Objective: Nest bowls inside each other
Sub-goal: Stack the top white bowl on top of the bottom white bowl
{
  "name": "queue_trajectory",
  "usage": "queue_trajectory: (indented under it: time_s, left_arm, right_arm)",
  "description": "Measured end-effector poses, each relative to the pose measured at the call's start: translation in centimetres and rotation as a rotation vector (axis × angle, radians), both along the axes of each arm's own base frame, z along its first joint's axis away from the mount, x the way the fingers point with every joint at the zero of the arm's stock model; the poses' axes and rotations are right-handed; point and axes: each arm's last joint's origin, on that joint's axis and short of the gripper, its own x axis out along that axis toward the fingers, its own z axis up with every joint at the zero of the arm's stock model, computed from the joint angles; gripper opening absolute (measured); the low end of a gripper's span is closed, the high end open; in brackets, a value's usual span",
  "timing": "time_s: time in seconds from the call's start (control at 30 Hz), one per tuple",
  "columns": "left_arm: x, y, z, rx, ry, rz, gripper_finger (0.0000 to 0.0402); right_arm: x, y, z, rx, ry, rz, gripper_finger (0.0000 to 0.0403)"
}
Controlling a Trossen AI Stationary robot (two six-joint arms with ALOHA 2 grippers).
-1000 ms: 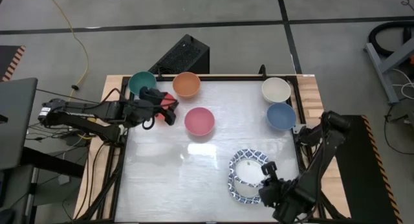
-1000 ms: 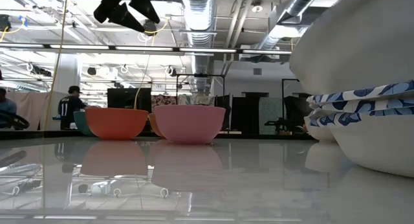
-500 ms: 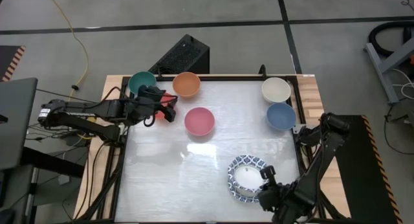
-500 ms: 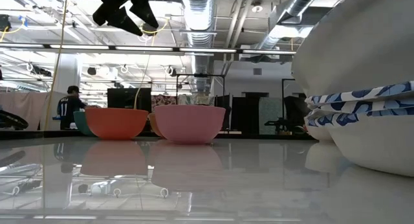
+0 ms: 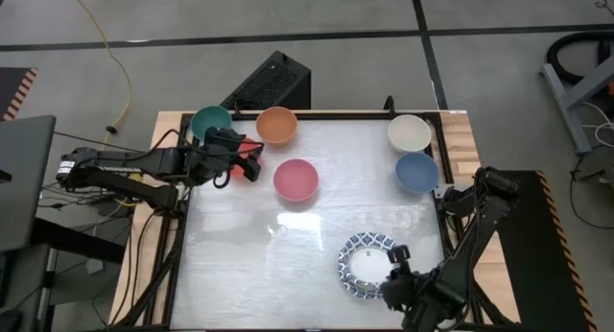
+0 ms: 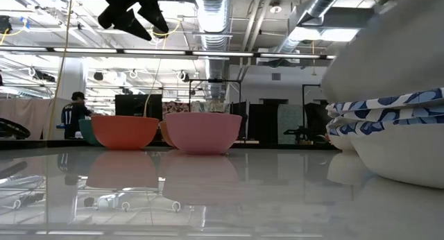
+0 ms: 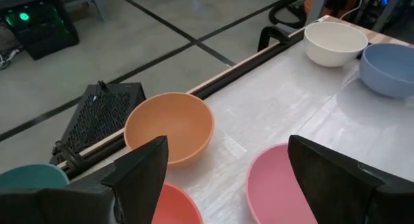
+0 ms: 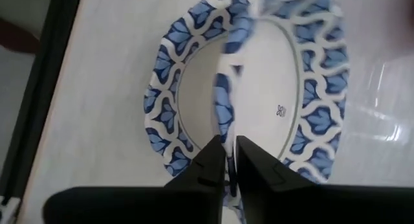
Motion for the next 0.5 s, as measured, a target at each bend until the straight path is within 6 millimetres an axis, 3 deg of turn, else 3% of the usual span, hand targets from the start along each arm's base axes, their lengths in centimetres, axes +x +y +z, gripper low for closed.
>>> queue_trajectory:
  time_s: [0.27, 0.5]
  left_arm:
    - [0.0, 0.0, -0.02, -0.012, -0.013, 0.007, 0.0309]
    - [0.0, 0.0, -0.03, -0.028, -0.03, 0.015, 0.0309]
  right_arm:
    - [0.0, 0.05, 0.01, 0.076, -0.021, -0.15, 0.0108]
    - [0.09, 0.2, 0.02, 0.1, -0.027, -0.16, 0.0167]
